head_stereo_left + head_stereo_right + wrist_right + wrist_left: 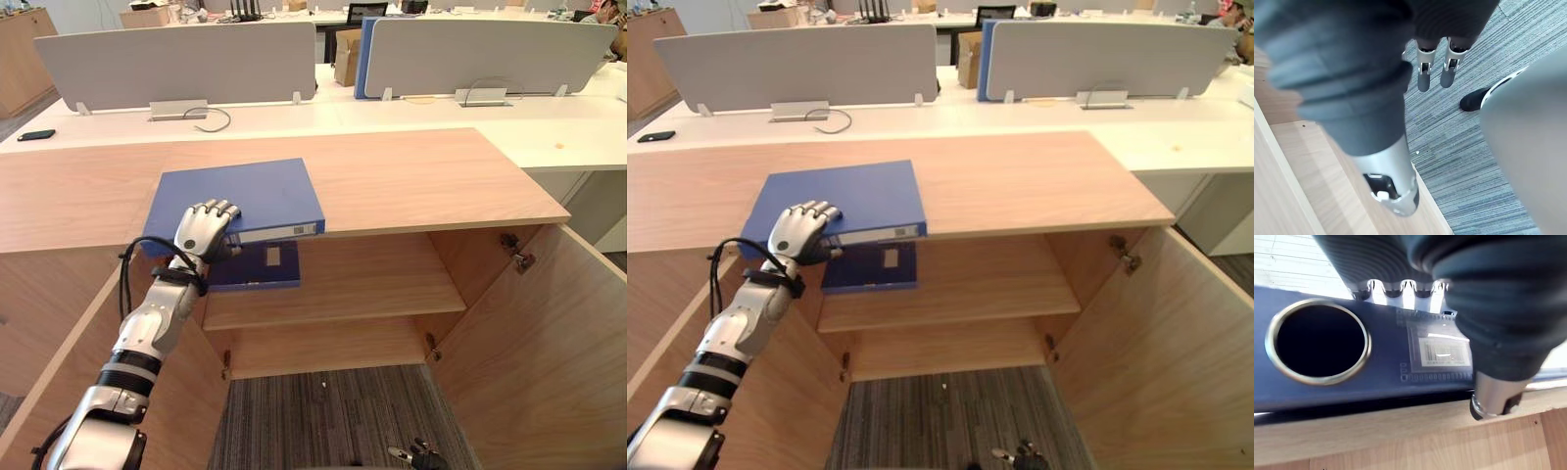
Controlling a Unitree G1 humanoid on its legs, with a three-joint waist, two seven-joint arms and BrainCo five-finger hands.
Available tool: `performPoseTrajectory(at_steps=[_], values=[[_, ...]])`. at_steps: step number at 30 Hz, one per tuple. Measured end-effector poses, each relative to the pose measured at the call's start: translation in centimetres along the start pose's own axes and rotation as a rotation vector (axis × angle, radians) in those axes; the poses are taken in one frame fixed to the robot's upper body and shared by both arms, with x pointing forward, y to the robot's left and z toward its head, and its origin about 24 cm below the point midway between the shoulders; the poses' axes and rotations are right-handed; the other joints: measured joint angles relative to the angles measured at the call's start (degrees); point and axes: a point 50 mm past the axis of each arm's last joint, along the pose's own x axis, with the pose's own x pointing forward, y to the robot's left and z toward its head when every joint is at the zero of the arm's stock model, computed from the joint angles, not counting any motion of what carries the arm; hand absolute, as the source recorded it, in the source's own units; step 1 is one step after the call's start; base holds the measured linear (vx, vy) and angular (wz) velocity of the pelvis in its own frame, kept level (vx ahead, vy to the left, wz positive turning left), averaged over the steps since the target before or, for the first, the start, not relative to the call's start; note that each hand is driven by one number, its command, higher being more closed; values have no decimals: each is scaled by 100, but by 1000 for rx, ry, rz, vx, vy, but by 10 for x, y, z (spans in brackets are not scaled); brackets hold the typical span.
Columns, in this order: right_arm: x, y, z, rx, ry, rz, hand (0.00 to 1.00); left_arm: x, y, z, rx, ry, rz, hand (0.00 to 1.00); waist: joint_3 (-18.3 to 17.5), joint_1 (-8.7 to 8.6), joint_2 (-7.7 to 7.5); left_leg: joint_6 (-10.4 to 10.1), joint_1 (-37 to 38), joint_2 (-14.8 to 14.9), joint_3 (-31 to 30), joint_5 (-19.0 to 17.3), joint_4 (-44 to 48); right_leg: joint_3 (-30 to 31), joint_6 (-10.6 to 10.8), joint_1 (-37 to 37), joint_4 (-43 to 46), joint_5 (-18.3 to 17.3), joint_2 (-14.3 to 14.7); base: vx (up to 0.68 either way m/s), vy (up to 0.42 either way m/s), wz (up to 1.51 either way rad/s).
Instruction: Walk over to the cabinet, pick up the folder, carry it to the office cabinet, place the folder inside the office cabinet, then close the office cabinet door
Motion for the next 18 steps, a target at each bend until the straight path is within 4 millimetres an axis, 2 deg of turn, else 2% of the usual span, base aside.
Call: performPoseTrajectory(at_steps=[18], values=[[0, -3, 0, 25, 0, -9, 0, 1, 6, -3, 5, 10, 30, 100, 44, -31, 24, -10, 80, 11, 4, -1, -15, 6, 0, 66, 0, -6, 10, -27, -9, 0]])
